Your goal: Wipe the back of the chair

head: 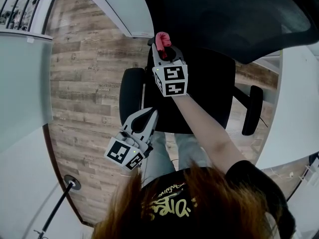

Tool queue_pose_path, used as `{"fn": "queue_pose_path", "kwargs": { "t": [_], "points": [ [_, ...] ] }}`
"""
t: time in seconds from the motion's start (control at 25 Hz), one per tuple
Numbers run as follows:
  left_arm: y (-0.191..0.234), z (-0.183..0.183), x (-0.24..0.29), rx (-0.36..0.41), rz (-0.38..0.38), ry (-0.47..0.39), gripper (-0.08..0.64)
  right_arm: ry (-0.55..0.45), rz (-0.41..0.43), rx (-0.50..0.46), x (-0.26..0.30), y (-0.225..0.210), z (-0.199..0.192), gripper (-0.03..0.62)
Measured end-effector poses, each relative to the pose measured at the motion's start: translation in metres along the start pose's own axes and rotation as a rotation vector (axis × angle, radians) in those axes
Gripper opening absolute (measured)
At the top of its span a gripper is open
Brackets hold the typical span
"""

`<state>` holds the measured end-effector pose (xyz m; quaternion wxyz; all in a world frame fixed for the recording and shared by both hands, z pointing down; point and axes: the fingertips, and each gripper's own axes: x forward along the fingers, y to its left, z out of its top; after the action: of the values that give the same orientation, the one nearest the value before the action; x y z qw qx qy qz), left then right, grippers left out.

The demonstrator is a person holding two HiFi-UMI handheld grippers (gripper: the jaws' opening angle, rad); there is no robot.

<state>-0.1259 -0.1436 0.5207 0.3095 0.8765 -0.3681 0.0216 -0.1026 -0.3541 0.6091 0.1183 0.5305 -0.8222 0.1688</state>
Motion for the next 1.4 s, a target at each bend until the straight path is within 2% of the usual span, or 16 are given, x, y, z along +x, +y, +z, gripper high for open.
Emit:
{"fn": "queue_pose_path", "kwargs": {
  "t": [0.24,0.36,0.44,0.52,0.8,1.0,1.08,1.2,1.4],
  "points": [
    [-0.011,-0.002,0.009,-0.005,-0.014,-0.006,-0.008,0.113,0.215,-0.049,0.001,0.027,-0.013,0.067],
    [-0.019,0.001,0.017,-0.002,-0.042,-0.022,-0.008,0.081,0.206,0.031,-0.021,0.008,-0.013,0.067],
    [-0.026,0.001,0.024,0.004,-0.061,-0.021,-0.008,0.039,0.134,0.117,-0.046,-0.025,-0.018,0.067],
    [-0.032,0.001,0.032,0.004,-0.075,-0.021,-0.008,0.013,0.023,0.177,-0.078,-0.069,-0.030,0.067],
    [-0.057,-0.012,0.062,-0.001,-0.110,0.004,-0.008,0.068,-0.354,0.174,-0.179,-0.219,-0.090,0.066],
    [-0.072,-0.025,0.078,-0.002,-0.129,0.030,-0.008,0.076,-0.585,0.218,-0.215,-0.285,-0.110,0.067],
    [-0.075,-0.029,0.085,-0.003,-0.131,0.042,-0.008,0.082,-0.640,0.260,-0.219,-0.304,-0.118,0.067],
    [-0.080,-0.033,0.095,-0.018,-0.140,0.052,-0.008,0.101,-0.667,0.288,-0.217,-0.321,-0.127,0.067],
    [-0.085,-0.036,0.103,-0.026,-0.149,0.054,-0.008,0.124,-0.643,0.213,-0.202,-0.331,-0.128,0.067]
  ]
}}
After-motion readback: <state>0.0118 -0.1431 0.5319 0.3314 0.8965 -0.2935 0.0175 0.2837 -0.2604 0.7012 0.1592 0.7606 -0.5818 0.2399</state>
